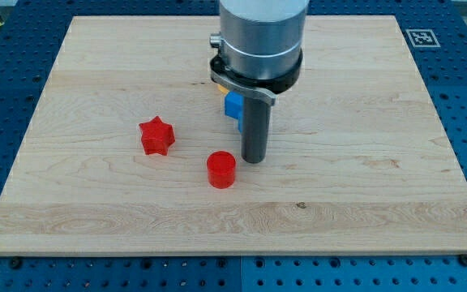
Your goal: Push the red circle towards the red star
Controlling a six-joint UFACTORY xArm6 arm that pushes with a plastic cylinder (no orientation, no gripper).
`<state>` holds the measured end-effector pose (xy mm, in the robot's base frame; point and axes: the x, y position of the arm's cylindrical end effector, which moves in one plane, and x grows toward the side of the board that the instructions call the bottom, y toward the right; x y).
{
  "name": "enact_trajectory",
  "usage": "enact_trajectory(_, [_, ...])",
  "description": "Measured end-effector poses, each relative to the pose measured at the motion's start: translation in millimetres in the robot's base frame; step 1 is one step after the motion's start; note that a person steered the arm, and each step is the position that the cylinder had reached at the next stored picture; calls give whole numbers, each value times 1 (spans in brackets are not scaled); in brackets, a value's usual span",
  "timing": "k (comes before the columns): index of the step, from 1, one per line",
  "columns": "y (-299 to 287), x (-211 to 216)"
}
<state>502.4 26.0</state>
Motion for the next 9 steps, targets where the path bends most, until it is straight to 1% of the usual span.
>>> enact_trajectory(1, [6, 15])
enact_trajectory(3, [6, 62])
enact_trajectory(4, [4, 68])
enact_trajectory(6, [-27, 52])
enact_trajectory(7, [-53, 48])
enact_trajectory(8, [-57, 44])
enact_trajectory(9, [-40, 46])
